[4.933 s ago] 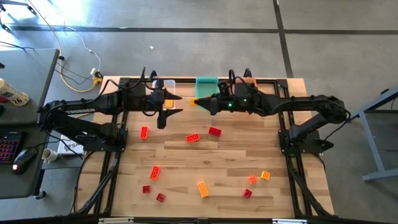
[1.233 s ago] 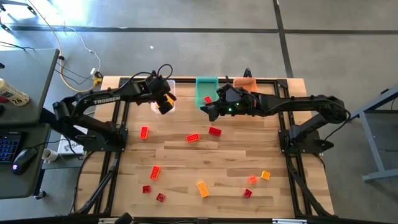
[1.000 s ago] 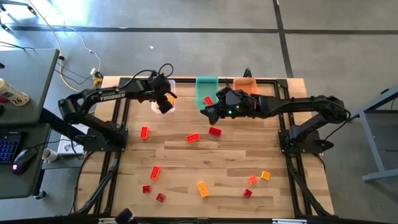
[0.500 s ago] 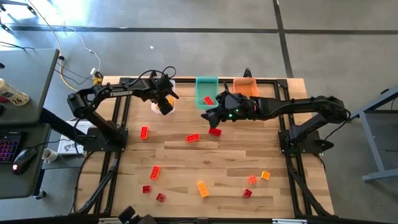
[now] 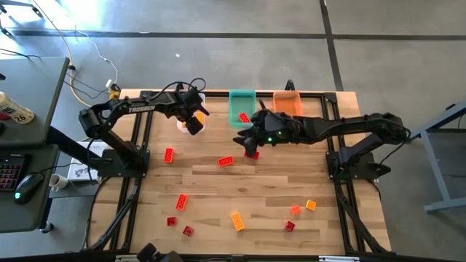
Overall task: Sort & place blocks by color
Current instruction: Put the orange game piece into the blue bin
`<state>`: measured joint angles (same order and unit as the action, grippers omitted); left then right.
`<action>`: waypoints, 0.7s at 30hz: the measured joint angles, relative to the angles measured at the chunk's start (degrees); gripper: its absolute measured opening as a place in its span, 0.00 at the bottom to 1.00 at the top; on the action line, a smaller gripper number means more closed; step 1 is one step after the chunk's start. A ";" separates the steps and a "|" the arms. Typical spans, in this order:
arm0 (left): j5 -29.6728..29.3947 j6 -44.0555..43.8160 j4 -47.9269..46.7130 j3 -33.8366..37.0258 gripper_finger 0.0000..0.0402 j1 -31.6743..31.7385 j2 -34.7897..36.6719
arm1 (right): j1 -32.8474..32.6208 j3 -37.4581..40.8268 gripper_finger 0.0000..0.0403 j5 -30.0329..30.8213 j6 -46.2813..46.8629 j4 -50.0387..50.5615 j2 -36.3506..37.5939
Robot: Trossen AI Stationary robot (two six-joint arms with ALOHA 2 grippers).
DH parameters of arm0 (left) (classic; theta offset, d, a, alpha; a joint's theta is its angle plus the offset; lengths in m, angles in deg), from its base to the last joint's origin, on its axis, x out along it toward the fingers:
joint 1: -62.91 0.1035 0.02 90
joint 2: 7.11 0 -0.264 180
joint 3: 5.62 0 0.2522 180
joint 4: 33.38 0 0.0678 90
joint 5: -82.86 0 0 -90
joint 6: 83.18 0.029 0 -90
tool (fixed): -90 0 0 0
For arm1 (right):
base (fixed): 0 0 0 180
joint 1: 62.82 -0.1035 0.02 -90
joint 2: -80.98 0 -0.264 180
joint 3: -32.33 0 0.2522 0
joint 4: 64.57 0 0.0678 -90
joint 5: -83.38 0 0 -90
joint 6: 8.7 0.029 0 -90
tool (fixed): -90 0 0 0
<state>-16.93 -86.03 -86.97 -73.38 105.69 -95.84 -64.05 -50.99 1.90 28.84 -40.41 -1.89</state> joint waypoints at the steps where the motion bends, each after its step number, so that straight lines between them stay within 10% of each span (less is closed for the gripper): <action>1: -0.40 -0.02 -0.86 -0.64 0.50 0.00 0.00 | -0.48 0.00 0.46 0.07 -1.33 -1.15 0.00; 21: 5.45 -0.75 -17.35 -14.86 0.52 -4.58 9.72 | -0.85 0.00 0.46 0.00 -10.64 -9.52 0.02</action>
<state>-11.48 -86.78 -104.32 -88.24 101.11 -86.12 -64.90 -50.99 1.90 18.20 -49.93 -1.86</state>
